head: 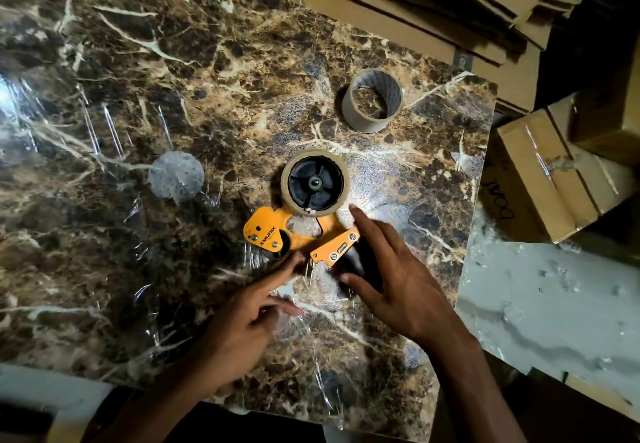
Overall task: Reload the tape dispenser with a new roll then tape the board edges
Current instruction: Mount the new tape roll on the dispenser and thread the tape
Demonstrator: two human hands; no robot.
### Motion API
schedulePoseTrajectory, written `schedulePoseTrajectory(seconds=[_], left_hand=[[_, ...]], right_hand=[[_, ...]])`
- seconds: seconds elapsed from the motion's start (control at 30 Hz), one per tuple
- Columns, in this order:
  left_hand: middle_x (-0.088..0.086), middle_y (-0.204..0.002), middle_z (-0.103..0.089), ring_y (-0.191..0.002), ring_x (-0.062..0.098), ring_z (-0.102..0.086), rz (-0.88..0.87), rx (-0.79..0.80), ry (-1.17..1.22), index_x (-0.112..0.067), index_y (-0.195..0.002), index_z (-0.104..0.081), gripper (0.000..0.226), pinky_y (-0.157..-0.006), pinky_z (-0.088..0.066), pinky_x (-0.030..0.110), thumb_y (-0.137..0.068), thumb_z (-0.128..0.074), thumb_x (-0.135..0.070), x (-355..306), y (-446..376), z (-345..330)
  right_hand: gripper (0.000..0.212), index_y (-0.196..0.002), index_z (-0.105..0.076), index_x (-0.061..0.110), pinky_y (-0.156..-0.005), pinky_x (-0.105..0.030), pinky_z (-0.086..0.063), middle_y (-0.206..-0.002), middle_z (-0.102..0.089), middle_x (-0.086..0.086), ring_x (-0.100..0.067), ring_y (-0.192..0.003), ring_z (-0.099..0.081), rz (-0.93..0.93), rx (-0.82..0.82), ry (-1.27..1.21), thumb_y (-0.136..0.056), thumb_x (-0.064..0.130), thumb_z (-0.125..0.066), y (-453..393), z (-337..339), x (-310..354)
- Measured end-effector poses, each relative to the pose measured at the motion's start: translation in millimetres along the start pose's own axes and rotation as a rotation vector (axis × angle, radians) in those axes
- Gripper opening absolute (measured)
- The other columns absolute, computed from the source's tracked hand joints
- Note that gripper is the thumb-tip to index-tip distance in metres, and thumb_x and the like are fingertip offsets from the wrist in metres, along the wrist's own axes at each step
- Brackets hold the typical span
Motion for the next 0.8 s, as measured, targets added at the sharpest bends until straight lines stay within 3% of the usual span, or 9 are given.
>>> schedulePoseTrajectory(seconds=[0.1,0.23,0.3,0.37,0.57,0.63,0.73,0.8], left_hand=[[-0.043,-0.159,-0.026,-0.112,0.012,-0.072,0.005,0.021,-0.011,-0.071,-0.144,-0.031,0.102,-0.074,-0.064,0.054,-0.097,-0.047,0.019,-3,5,3],[-0.031,-0.163,-0.030,-0.111,0.009,-0.072,-0.014,0.044,0.040,-0.068,-0.144,-0.038,0.097,-0.070,-0.064,0.031,-0.099,-0.045,0.018,-10,6,-2],[-0.026,-0.163,-0.035,-0.110,0.008,-0.072,-0.008,0.042,0.086,-0.058,-0.149,-0.041,0.090,-0.071,-0.062,0.026,-0.100,-0.045,0.017,-10,4,-6],[-0.026,-0.161,-0.040,-0.111,0.011,-0.072,0.006,0.027,0.122,-0.049,-0.148,-0.043,0.082,-0.071,-0.062,0.027,-0.100,-0.046,0.017,-5,5,-5],[-0.024,-0.155,-0.051,-0.113,0.015,-0.074,0.067,0.069,0.052,-0.053,-0.140,-0.059,0.077,-0.076,-0.065,0.038,-0.097,-0.061,0.011,38,44,-9],[-0.022,-0.151,-0.057,-0.107,0.013,-0.076,0.023,-0.009,-0.023,-0.057,-0.136,-0.061,0.068,-0.082,-0.065,0.037,-0.099,-0.064,0.001,32,45,-2],[-0.029,-0.146,-0.059,-0.088,0.023,-0.077,-0.056,-0.137,-0.029,-0.062,-0.137,-0.057,0.052,-0.064,-0.064,0.046,-0.103,-0.058,-0.022,1,30,11],[-0.035,-0.154,-0.046,-0.089,0.018,-0.077,-0.146,-0.131,-0.001,-0.062,-0.147,-0.043,0.050,-0.060,-0.064,0.050,-0.103,-0.049,-0.040,-30,17,8]], right_hand=[[0.078,-0.154,0.005,0.055,-0.077,-0.035,-0.053,-0.134,-0.056,0.003,-0.021,-0.100,-0.064,-0.025,0.019,0.013,-0.100,0.049,-0.051,10,-10,-5],[0.078,-0.154,0.005,0.054,-0.070,-0.032,-0.052,-0.130,-0.063,-0.001,-0.021,-0.090,-0.067,0.003,-0.030,0.059,-0.100,0.049,-0.051,10,-10,-3],[0.078,-0.155,0.005,0.052,-0.069,-0.034,-0.052,-0.128,-0.064,-0.002,-0.023,-0.088,-0.067,0.006,-0.027,0.068,-0.100,0.049,-0.050,9,-10,-3],[0.078,-0.155,0.005,0.051,-0.069,-0.035,-0.053,-0.129,-0.063,-0.002,-0.024,-0.088,-0.068,0.001,-0.024,0.074,-0.100,0.050,-0.050,9,-11,-4],[0.074,-0.158,-0.004,0.045,-0.077,-0.038,-0.056,-0.137,-0.060,-0.003,-0.024,-0.097,-0.068,-0.059,-0.100,0.022,-0.100,0.049,-0.051,6,-2,-10],[0.075,-0.158,-0.006,0.045,-0.077,-0.038,-0.056,-0.134,-0.062,-0.003,-0.023,-0.096,-0.067,-0.065,-0.106,0.009,-0.100,0.048,-0.052,6,-1,-11],[0.074,-0.159,-0.008,0.043,-0.075,-0.036,-0.055,-0.130,-0.064,-0.003,-0.021,-0.093,-0.066,-0.071,-0.094,0.018,-0.100,0.048,-0.052,5,0,-10],[0.074,-0.159,-0.008,0.042,-0.074,-0.036,-0.055,-0.129,-0.064,-0.003,-0.020,-0.091,-0.066,-0.077,-0.087,0.023,-0.100,0.048,-0.052,5,1,-9]])
Point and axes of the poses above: each hand's wrist, its own y-axis away from the middle knuckle, its own z-axis out of the back of the hand, x = y × z, the point moved 7 cm from there along -y, towards the middle knuckle
